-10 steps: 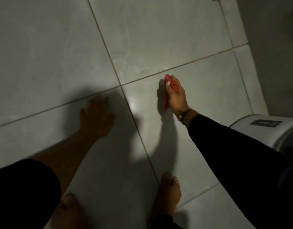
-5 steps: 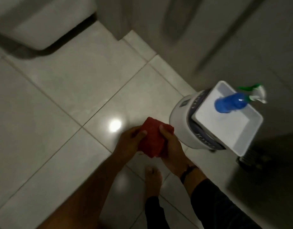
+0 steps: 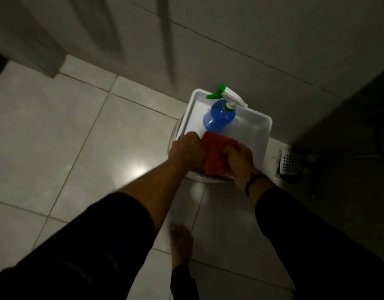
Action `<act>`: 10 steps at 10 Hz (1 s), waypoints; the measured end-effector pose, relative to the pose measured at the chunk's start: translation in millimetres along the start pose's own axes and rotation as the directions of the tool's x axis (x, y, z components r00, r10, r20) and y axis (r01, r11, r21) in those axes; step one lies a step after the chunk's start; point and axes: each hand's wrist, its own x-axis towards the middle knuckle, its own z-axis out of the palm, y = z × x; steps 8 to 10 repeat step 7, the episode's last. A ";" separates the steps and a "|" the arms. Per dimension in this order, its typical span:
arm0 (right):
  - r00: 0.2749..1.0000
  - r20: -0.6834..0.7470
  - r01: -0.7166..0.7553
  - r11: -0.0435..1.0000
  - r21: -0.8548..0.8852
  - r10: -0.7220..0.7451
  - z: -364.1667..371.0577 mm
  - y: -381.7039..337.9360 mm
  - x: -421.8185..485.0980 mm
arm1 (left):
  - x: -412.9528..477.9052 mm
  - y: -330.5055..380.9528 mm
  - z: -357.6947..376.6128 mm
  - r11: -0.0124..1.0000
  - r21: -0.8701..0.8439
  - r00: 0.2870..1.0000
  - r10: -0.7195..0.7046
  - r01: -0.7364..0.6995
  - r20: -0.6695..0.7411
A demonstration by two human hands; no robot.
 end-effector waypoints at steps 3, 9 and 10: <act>0.996 -0.074 0.007 0.906 -0.423 -0.042 19.4 4.0 60.6 | 48.4 4.2 24.0 0.947 0.301 0.988 -0.076 0.115 -0.138; 0.959 -0.237 0.019 0.871 -0.491 -0.155 35.0 -11.0 22.1 | 6.8 -1.0 16.3 0.916 0.392 0.931 0.215 -0.087 -0.295; 0.959 -0.237 0.019 0.871 -0.491 -0.155 35.0 -11.0 22.1 | 6.8 -1.0 16.3 0.916 0.392 0.931 0.215 -0.087 -0.295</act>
